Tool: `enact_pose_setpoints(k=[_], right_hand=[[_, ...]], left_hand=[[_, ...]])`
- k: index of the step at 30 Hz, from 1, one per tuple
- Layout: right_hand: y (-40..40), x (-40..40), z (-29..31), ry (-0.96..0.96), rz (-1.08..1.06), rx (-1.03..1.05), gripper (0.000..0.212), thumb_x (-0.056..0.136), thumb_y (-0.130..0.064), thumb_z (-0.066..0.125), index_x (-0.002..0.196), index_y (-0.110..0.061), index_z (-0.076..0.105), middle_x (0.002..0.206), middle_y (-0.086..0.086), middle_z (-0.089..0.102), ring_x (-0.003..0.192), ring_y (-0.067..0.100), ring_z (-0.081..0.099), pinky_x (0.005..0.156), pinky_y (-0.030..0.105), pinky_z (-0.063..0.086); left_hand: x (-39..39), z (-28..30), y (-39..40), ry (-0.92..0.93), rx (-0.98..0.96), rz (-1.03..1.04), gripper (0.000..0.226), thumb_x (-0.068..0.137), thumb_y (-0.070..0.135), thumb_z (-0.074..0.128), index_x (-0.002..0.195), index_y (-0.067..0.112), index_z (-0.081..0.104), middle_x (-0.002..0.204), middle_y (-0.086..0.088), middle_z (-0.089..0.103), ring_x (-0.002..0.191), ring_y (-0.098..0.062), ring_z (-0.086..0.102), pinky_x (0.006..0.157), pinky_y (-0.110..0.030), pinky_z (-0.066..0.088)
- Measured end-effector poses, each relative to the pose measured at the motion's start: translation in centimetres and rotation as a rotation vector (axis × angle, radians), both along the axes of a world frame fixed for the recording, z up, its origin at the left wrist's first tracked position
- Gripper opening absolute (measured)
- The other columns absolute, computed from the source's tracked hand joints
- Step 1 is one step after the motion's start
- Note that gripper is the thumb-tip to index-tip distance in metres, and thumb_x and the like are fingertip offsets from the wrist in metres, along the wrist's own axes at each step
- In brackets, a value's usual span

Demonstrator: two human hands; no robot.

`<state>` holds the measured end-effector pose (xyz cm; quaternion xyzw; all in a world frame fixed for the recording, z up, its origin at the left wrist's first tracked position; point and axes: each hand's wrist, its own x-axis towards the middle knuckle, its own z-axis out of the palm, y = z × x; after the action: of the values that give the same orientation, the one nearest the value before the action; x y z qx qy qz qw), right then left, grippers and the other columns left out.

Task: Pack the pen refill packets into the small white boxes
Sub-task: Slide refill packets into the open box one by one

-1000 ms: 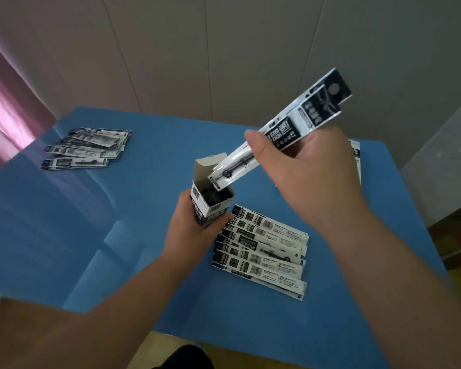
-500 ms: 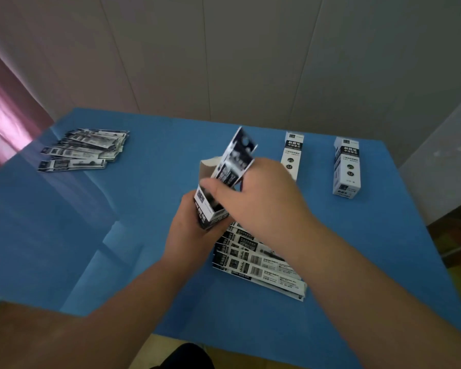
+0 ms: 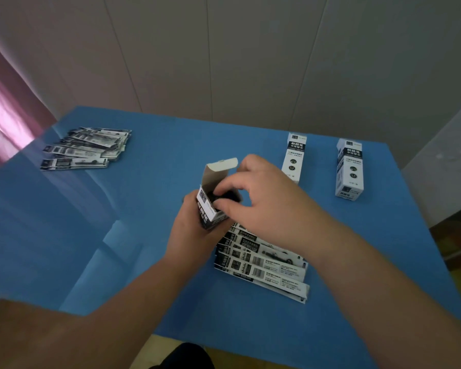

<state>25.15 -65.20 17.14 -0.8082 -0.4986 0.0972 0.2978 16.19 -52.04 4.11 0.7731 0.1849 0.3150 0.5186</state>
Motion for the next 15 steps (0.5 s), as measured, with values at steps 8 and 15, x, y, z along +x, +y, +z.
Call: enact_pose_setpoints(k=[8,15], right_hand=[[-0.4,2.8,-3.0,0.044,-0.19,0.267,0.007,0.094,-0.041,0.064,0.1,-0.04,0.062,0.087,-0.014,0.05,0.074,-0.001,0.049,0.066,0.018,0.036],[-3.3,5.7,-9.8,0.008,-0.258,-0.515,0.055,0.089,-0.053,0.068,0.133,-0.023,0.058,0.124,-0.002,0.063,0.113,0.021,0.06,0.092,0.041,0.053]], left_hand=[[-0.5,-0.6,0.0,0.07,-0.053,0.096,0.058,0.063,0.054,0.083,0.107,0.069,0.048,0.11,0.024,0.066,0.102,0.0,0.068,0.086,-0.037,0.059],[-0.7,-0.4,-0.2,0.078,-0.063,0.074,0.053,0.064,0.056,0.082,0.103,0.067,0.047,0.107,0.028,0.066,0.099,0.003,0.068,0.08,-0.026,0.057]])
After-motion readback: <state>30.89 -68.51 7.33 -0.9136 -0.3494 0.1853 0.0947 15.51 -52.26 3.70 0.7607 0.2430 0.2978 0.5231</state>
